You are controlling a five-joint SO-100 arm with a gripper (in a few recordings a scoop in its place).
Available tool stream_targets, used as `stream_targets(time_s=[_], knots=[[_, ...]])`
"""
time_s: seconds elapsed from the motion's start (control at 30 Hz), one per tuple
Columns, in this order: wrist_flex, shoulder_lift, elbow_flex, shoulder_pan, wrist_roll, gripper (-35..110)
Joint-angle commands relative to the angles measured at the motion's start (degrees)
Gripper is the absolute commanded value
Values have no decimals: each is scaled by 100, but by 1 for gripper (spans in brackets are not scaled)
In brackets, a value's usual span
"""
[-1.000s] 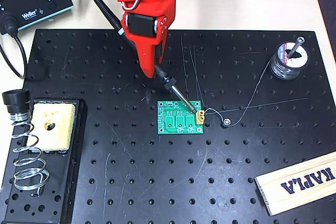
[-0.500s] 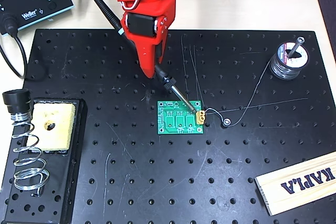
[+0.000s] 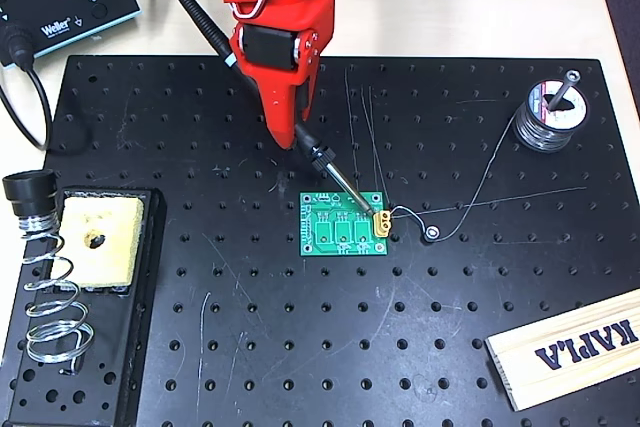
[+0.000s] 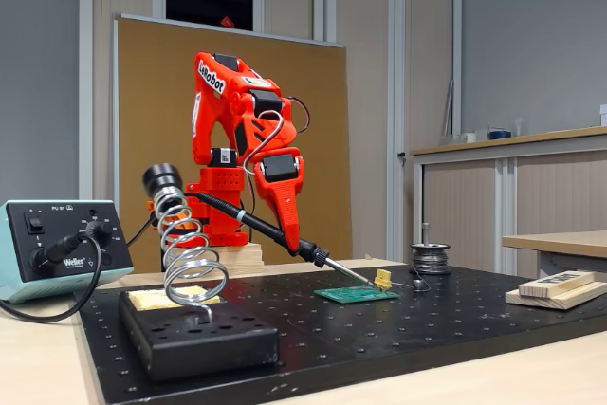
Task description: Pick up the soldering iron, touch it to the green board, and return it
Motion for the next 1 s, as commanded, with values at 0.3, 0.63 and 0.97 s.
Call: stream_targets(time_s=[0.3, 0.63, 0.97], knots=[[202, 606, 431, 167, -44, 0], [272, 281, -105, 396, -519, 0], [536, -773, -1406, 422, -905, 0]])
